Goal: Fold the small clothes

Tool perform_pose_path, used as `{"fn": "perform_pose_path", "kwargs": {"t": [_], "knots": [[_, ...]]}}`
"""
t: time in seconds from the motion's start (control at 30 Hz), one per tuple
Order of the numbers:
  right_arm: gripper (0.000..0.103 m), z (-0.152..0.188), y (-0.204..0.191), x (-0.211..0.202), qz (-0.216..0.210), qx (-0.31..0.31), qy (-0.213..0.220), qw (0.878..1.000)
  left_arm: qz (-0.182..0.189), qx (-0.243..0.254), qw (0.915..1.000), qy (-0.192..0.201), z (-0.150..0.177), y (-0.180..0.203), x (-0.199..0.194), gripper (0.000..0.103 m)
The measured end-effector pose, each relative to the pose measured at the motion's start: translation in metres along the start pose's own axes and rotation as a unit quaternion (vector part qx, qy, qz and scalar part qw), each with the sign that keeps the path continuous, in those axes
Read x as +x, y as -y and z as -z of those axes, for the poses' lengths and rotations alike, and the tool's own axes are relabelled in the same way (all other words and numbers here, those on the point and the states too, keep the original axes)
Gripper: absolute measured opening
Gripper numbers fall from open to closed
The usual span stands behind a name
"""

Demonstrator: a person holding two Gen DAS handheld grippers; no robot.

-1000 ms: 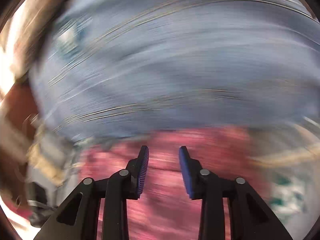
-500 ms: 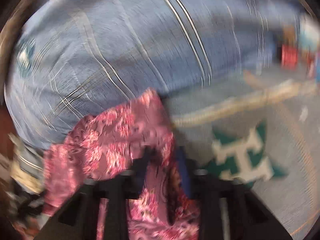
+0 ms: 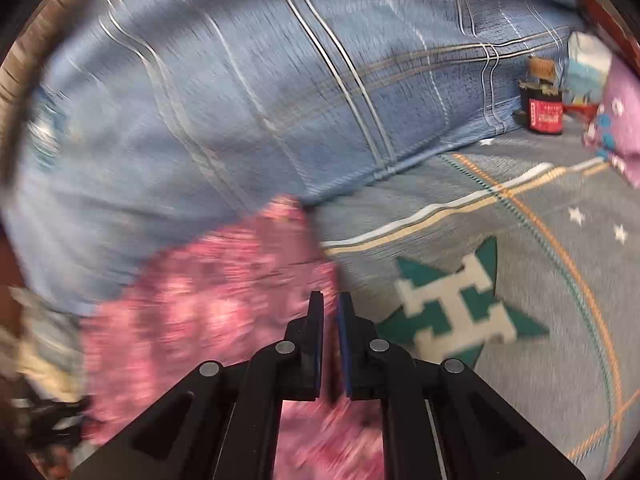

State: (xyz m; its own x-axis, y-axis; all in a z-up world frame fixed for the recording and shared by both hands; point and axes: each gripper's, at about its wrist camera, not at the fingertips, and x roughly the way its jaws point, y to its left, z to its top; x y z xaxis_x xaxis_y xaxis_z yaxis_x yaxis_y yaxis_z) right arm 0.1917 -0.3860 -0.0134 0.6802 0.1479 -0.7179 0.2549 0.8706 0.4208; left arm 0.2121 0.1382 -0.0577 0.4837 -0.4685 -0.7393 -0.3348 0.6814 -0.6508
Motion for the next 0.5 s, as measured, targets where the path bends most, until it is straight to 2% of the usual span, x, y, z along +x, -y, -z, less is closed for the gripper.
{"fn": "perform_pose_path", "kwargs": {"t": [0.03,0.07,0.1,0.13,0.17,0.2,0.23,0.27,0.37,0.43,0.5], "knots": [[0.019,0.003,-0.001,-0.01,-0.019,-0.002,0.004,1.0,0.001,0.008,0.9999,0.007,0.003,0.003,-0.007,0.028],[0.026,0.006,-0.003,-0.018,-0.036,-0.008,0.006,0.999,-0.005,0.023,0.9996,0.017,0.008,0.008,-0.013,0.036],[0.038,0.012,-0.003,-0.02,-0.048,-0.018,0.001,0.999,-0.017,0.037,0.999,0.019,0.012,0.012,-0.015,0.042],[0.04,0.017,-0.006,-0.02,-0.052,-0.027,-0.006,0.998,-0.041,0.052,0.9976,0.021,0.017,0.017,-0.013,0.048],[0.04,0.025,-0.007,-0.015,-0.053,-0.037,-0.018,0.998,-0.069,0.068,0.9951,0.017,0.02,0.021,-0.007,0.048],[0.039,0.03,-0.008,-0.005,-0.049,-0.041,-0.037,0.997,-0.096,0.08,0.9921,0.004,0.024,0.024,0.001,0.048],[0.035,0.037,-0.005,0.008,-0.035,-0.039,-0.067,0.996,-0.121,0.091,0.9881,-0.024,0.028,0.025,0.011,0.047],[0.034,0.046,-0.001,0.017,-0.033,-0.027,-0.084,0.996,-0.127,0.094,0.9864,-0.044,0.031,0.023,0.015,0.046],[0.037,0.053,0.006,-0.006,-0.059,-0.002,-0.069,0.996,-0.127,0.118,0.9835,-0.051,0.043,0.023,-0.006,0.046],[0.037,0.061,0.01,-0.034,-0.077,-0.011,-0.059,0.995,-0.13,0.15,0.979,-0.045,0.052,0.023,-0.032,0.046],[0.039,0.074,0.015,-0.066,-0.071,-0.037,-0.051,0.995,-0.131,0.177,0.974,-0.054,0.062,0.018,-0.053,0.047]]}}
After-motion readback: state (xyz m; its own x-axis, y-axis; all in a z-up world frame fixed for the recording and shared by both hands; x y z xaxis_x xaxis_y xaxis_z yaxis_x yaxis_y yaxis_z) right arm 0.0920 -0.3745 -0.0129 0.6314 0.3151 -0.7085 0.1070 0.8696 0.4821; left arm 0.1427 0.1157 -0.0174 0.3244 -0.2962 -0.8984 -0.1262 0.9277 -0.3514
